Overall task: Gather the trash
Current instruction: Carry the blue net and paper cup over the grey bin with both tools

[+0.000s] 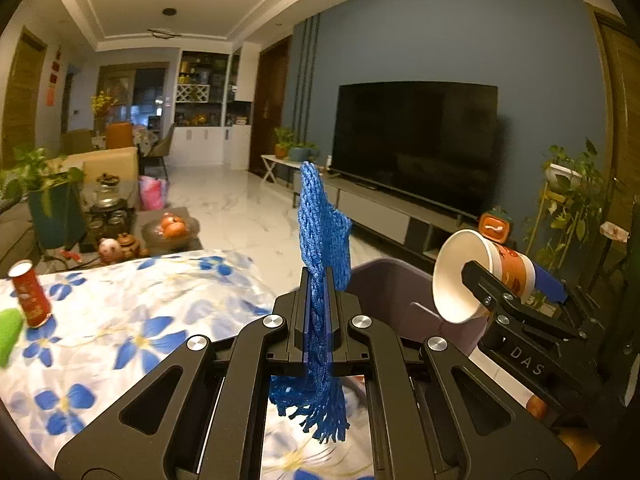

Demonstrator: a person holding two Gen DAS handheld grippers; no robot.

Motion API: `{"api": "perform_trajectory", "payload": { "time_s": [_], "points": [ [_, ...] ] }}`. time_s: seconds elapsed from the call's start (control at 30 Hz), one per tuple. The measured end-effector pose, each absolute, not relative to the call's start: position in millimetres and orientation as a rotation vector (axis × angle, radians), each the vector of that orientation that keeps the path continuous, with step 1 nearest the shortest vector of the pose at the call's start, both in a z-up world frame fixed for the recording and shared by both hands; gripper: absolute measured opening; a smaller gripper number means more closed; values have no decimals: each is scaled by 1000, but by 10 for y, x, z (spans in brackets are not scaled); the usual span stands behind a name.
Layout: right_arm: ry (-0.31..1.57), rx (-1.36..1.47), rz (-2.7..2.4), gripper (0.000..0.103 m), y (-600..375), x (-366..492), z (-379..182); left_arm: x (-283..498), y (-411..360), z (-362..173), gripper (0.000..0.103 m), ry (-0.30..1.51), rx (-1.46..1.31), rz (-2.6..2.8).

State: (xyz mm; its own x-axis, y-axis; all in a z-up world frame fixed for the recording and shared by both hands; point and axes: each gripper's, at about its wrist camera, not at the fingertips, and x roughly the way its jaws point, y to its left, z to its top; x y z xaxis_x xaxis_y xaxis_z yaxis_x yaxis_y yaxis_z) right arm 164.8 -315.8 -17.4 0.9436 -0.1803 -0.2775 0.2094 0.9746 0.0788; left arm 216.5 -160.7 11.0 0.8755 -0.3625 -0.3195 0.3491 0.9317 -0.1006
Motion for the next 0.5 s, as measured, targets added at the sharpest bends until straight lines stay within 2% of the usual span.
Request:
{"api": "perform_trajectory", "payload": {
  "time_s": [0.5],
  "points": [
    [277,121,-229,82,-3311,1831,-297,2500,-1932,-131,4,365,-34,-468]
  ]
}}
